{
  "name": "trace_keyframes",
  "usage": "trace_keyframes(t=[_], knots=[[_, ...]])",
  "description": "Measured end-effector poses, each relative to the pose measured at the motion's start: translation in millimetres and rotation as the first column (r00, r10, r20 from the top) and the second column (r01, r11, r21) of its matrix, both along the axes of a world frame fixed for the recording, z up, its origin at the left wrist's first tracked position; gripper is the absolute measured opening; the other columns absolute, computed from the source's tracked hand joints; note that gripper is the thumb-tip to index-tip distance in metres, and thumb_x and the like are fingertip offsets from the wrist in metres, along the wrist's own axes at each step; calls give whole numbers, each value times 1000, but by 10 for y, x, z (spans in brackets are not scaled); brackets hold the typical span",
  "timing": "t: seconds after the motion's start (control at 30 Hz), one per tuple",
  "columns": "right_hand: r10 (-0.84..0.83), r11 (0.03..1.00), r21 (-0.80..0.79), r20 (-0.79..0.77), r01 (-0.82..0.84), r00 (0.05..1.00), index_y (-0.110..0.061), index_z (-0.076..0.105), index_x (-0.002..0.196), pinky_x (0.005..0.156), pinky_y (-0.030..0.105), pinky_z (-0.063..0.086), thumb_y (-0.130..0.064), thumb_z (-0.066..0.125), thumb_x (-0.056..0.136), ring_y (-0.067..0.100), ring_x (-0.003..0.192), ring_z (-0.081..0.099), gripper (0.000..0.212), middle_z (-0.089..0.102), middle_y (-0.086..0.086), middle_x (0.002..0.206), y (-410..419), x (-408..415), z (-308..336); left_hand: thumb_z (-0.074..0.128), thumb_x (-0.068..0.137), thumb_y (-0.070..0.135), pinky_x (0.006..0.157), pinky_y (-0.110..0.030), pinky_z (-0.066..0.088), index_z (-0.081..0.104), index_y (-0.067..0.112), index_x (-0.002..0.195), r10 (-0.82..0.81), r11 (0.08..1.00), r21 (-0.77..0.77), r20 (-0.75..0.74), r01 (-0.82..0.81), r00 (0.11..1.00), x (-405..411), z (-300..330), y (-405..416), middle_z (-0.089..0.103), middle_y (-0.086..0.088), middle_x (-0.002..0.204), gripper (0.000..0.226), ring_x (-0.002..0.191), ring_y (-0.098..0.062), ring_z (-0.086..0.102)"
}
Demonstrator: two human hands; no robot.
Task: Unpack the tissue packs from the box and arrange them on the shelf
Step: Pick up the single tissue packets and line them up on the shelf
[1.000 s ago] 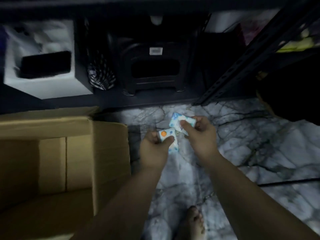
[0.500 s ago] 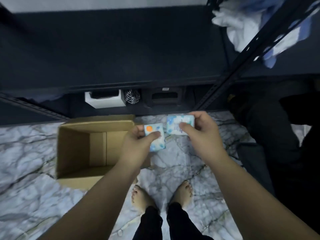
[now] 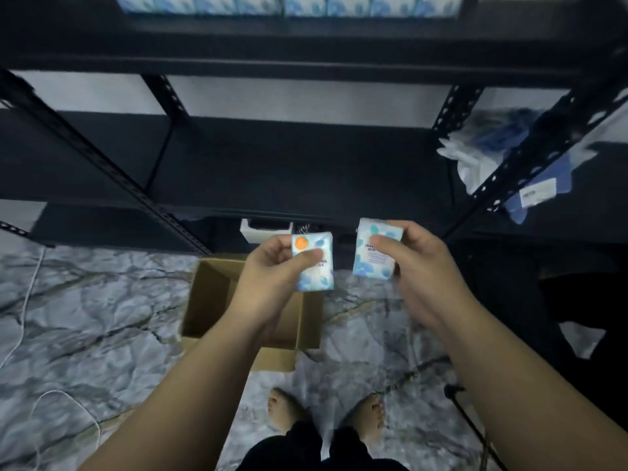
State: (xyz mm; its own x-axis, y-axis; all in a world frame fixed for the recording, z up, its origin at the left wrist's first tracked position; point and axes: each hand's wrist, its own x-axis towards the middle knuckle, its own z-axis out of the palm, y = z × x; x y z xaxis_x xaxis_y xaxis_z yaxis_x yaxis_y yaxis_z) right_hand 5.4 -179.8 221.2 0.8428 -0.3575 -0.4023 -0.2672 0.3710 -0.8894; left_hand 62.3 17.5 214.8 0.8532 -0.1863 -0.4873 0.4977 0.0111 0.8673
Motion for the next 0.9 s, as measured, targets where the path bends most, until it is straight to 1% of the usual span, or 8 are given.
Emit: trace_keyframes(t=[0.1,0.2,0.5,0.57,0.63,0.7,0.83,0.9], knots=[[38,992,119,45,-43,998,-7,68,115,79,43,63,-4,66,96,24,93,76,19,77,12,102,95,88,250,78,86,1,91,-51,60,73,6,102,9,999,-36,11,-9,1000,47,207,92,78,-20,100,18,89,-32,75],[34,991,127,52,-41,998,-14,65,125,76,40,62,-7,63,100,20,93,76,26,77,7,105,263,220,403,79,80,8,94,-57,59,74,9,101,-6,999,-48,36,8,999,170,396,212,78,-20,100,22,89,-33,75],[-18,1000,2,14,18,1000,-27,69,124,67,34,59,-19,61,102,14,83,75,24,75,6,107,1154,889,895,73,93,5,91,-49,60,71,8,114,-115,991,-46,152,124,982,883,922,966,80,-13,102,22,98,-33,78],[18,999,-40,41,-16,999,-28,66,127,74,36,59,-29,76,92,15,91,77,36,76,4,110,1382,1077,1001,73,93,7,93,-51,60,71,9,115,-145,988,-33,176,154,974,1103,1013,1183,80,-12,104,22,98,-32,78],[29,997,-72,59,-24,998,-28,61,128,83,40,60,-39,90,67,19,99,77,69,75,4,114,1623,1288,1092,74,93,10,92,-51,60,71,11,116,-170,984,-26,210,179,963,1352,1138,1421,79,-11,104,23,98,-31,78],[6,997,-82,84,0,996,-23,57,127,82,39,60,-38,92,54,20,99,76,83,74,6,114,1851,1519,1194,74,93,9,87,-47,61,71,12,116,-171,982,-30,243,184,955,1635,1278,1652,79,-11,104,24,96,-29,78],[-11,998,-53,148,19,989,-13,60,117,65,27,56,-12,84,81,13,80,74,43,73,1,98,2204,1912,1424,78,89,7,73,-37,58,65,13,120,-136,987,-40,314,156,940,2138,1511,1984,80,-11,100,34,87,-26,79],[5,998,-63,178,6,984,-13,67,111,70,31,57,-10,76,89,16,83,69,23,70,0,94,2317,2084,1499,80,88,7,74,-37,59,65,12,118,-126,988,-38,343,148,931,2321,1582,2104,80,-11,99,34,86,-26,79]])
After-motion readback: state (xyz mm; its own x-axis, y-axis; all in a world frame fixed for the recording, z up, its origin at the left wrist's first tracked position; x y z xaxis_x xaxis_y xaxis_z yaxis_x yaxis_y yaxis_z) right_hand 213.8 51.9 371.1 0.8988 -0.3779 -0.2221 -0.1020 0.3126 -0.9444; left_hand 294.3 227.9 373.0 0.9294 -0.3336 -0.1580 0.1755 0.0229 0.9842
